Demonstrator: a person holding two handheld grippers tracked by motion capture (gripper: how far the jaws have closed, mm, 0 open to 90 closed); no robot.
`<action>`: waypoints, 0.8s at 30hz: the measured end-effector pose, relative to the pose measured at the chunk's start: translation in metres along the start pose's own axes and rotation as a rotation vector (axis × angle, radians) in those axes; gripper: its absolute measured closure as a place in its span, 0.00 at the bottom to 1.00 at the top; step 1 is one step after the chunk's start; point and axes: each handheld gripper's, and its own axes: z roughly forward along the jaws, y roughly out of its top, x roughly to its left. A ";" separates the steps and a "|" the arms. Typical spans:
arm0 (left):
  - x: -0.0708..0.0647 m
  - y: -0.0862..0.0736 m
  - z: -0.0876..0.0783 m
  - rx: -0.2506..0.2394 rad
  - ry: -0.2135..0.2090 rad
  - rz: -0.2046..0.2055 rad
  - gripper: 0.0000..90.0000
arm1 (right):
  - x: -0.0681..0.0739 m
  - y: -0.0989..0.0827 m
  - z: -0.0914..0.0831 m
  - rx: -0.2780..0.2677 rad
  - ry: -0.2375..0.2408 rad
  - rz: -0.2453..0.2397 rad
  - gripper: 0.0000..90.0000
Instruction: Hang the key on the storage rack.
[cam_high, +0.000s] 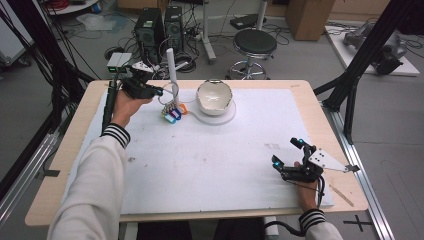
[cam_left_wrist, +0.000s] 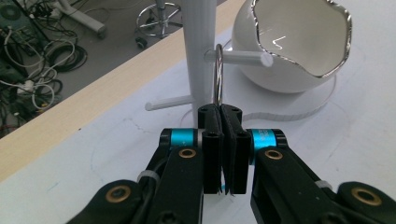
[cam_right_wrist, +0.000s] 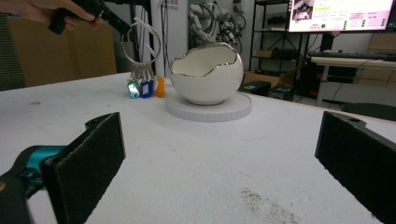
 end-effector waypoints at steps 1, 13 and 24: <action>-0.001 -0.001 0.000 -0.010 0.006 0.015 0.96 | 0.000 0.000 0.000 0.001 0.001 0.003 0.01; -0.002 -0.007 -0.011 -0.122 0.038 0.022 0.68 | 0.000 0.000 0.000 0.000 -0.002 -0.002 0.01; -0.008 -0.015 -0.043 -0.230 -0.004 0.053 0.19 | 0.001 0.000 0.000 -0.001 -0.003 -0.005 0.01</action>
